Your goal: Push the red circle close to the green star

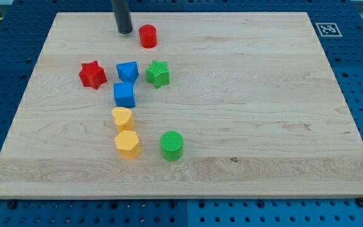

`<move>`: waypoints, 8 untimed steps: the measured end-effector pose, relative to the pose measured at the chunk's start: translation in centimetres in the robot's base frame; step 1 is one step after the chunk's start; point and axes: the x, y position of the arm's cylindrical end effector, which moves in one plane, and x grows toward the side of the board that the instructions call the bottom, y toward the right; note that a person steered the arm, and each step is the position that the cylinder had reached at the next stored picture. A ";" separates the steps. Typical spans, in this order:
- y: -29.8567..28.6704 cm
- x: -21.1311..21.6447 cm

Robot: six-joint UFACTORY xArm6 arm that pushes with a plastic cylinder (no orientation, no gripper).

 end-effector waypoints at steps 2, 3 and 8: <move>0.1 2.0; 0.1 2.2; 10.9 -1.0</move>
